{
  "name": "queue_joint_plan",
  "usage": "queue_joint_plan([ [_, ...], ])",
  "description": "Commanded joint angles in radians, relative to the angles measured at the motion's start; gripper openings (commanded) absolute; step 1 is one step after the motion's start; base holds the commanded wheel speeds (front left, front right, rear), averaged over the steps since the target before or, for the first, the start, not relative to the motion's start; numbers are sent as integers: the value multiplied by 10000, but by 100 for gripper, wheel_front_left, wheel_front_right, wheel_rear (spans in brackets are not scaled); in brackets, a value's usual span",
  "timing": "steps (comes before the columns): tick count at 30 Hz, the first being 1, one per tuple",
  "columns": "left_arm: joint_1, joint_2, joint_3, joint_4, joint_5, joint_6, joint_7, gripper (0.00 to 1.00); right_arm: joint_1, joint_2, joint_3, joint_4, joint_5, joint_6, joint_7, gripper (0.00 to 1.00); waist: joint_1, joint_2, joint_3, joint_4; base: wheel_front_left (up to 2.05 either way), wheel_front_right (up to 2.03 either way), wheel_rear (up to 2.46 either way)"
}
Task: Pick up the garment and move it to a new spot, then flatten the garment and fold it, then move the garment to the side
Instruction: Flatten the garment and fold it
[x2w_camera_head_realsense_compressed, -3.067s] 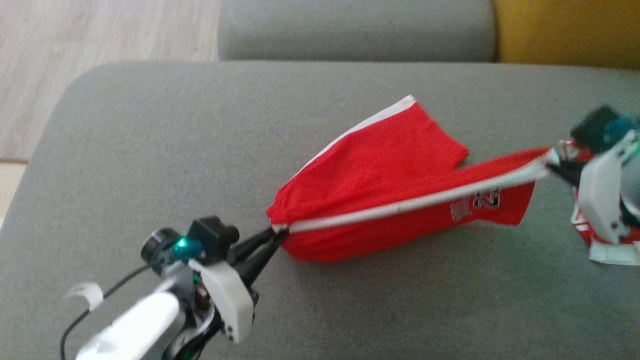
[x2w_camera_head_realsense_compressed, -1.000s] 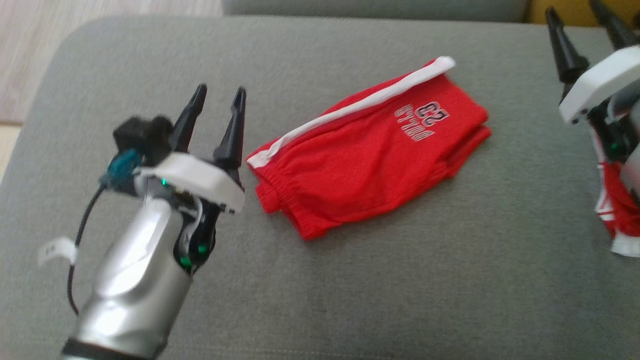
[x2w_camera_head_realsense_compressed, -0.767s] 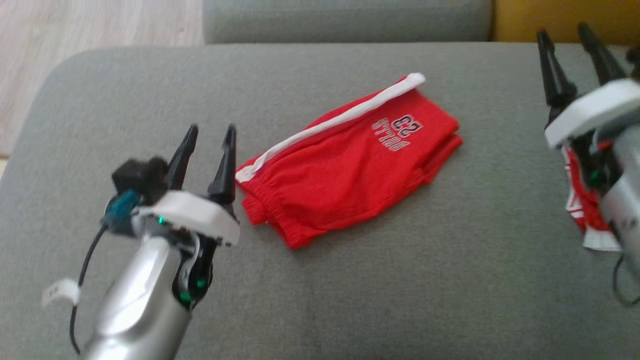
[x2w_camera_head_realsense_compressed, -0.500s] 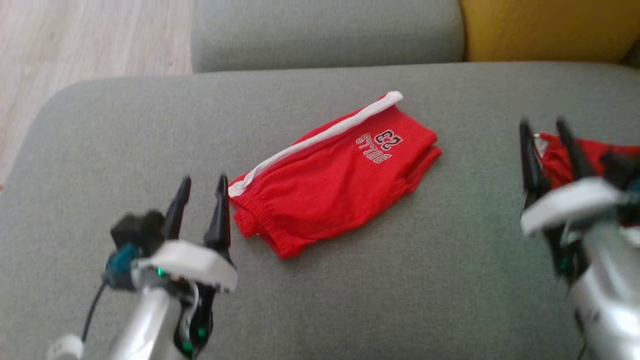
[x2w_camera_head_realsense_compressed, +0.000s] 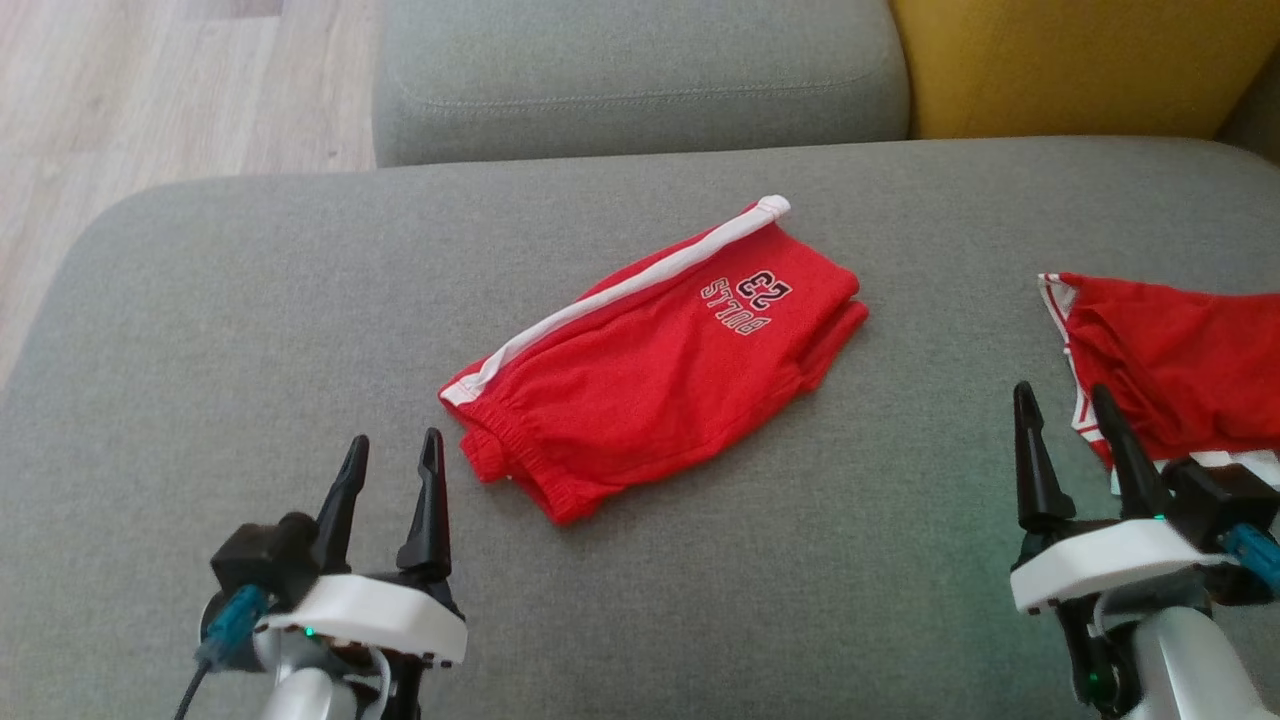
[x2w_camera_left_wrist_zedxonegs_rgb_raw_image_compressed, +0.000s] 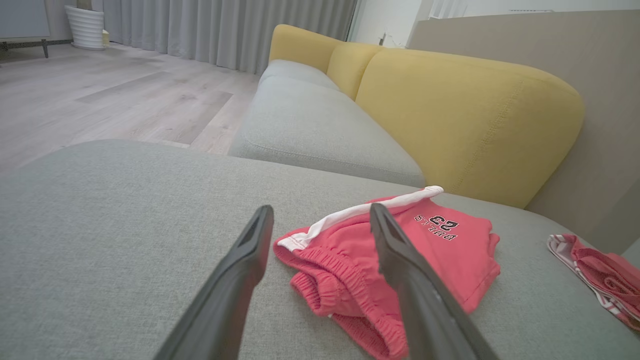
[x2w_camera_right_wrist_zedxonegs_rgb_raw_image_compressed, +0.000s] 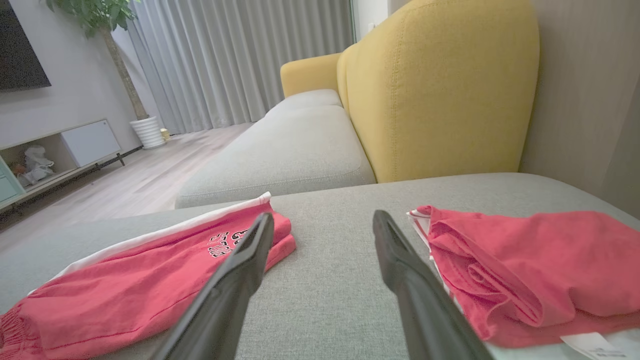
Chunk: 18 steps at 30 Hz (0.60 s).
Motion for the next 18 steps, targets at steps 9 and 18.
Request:
queue_joint_plan([
  [9,-803,-94,493,-172,285,-397,-91,100,-305,290,4,-898,334,-21,1324,100,1,0,651,566,0,0,0],
  [18,-1401,-104,-17,-501,-444,-395,-91,100,-1803,467,-502,197,2656,-21,3565,100,1,0,1672,1492,0,0,0],
])
